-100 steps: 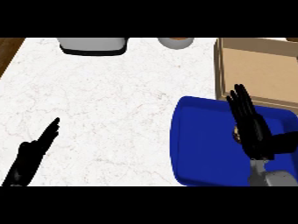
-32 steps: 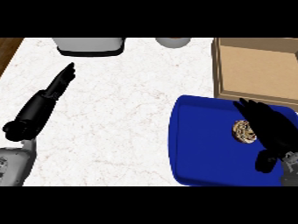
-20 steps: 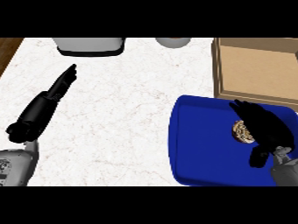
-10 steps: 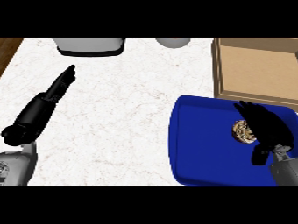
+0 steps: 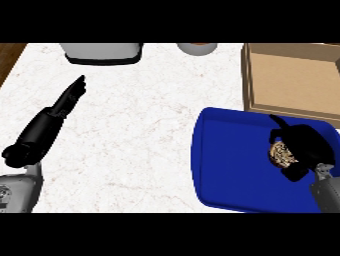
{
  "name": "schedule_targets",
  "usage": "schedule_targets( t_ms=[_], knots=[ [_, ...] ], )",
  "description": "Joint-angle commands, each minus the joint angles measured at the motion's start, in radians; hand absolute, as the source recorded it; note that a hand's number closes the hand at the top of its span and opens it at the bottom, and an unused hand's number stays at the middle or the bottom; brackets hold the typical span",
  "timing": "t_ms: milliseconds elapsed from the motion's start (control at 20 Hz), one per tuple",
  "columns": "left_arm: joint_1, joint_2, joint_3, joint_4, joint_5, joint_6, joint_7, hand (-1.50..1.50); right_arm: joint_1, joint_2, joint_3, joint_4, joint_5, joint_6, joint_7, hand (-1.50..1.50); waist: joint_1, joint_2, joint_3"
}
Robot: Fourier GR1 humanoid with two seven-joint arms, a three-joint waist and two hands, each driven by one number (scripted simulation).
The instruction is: Pick the cupcake from the tray and place it in the cardboard box
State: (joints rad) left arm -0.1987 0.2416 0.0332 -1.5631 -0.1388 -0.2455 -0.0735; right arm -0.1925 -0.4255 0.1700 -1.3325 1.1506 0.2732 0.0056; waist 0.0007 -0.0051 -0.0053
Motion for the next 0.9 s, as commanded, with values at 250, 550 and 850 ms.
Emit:
schedule_targets(
  t_ms=[250, 550, 850],
  knots=[
    [-0.008, -0.002, 0.006, 0.005, -0.002, -0.017, -0.004, 0.0, -0.025, 0.035, 0.111, 0.025, 0.029, -0.138, -0.243, 1.5, 0.017, 0.007, 0.006],
    [-0.044, -0.009, 0.007, 0.018, -0.006, -0.006, 0.007, 0.0, -0.048, 0.008, 0.278, -0.052, -0.08, -0.09, -0.666, 1.5, 0.02, 0.009, 0.006],
    [0.005, -0.005, 0.017, 0.006, -0.009, -0.009, 0.001, 0.0, -0.042, -0.006, 0.195, -0.183, -0.183, -0.143, -0.8, 1.5, -0.001, 0.003, 0.005]
  ],
)
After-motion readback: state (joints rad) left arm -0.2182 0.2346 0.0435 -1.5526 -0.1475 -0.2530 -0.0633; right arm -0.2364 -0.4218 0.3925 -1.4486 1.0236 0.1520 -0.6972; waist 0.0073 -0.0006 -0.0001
